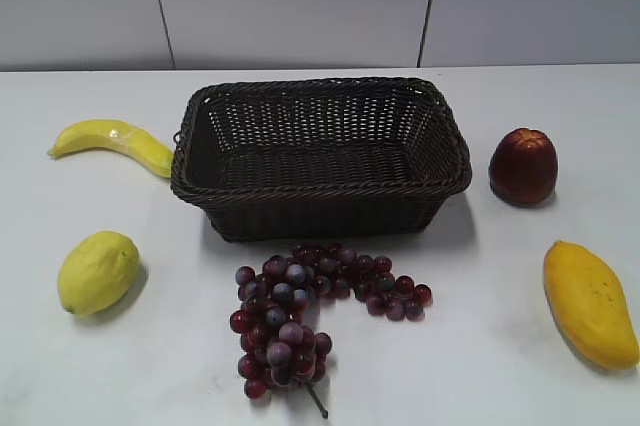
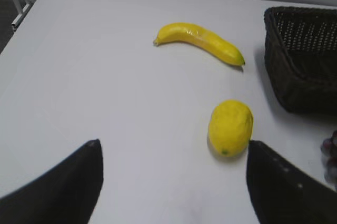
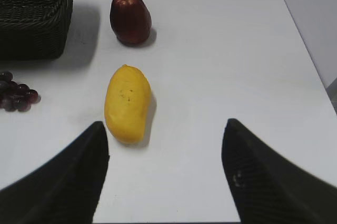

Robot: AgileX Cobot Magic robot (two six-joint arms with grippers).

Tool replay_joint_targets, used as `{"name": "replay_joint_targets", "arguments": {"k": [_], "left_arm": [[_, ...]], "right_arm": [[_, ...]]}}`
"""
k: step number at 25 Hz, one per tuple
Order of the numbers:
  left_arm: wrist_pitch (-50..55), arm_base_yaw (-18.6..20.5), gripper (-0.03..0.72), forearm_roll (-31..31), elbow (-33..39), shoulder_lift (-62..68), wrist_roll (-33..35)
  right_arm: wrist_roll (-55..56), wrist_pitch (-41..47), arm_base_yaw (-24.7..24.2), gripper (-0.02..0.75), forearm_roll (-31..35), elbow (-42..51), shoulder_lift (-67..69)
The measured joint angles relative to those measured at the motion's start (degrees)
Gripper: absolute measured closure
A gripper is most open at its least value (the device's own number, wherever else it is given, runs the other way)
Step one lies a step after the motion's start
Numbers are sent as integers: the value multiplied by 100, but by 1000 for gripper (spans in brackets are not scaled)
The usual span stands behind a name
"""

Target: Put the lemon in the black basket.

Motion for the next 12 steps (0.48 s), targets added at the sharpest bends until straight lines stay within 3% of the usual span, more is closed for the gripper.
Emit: {"name": "replay_joint_targets", "arguments": {"k": [2, 5, 12], "left_arm": [[-285, 0, 34, -71, -13, 354, 0], [-1171, 0, 40, -729, -49, 1788, 157], [-1050, 0, 50, -2118, -600, 4683, 1588]], "right_arm": [[0, 0, 0, 186, 0, 0, 0], [0, 0, 0, 186, 0, 0, 0], [0, 0, 0, 186, 0, 0, 0]]}}
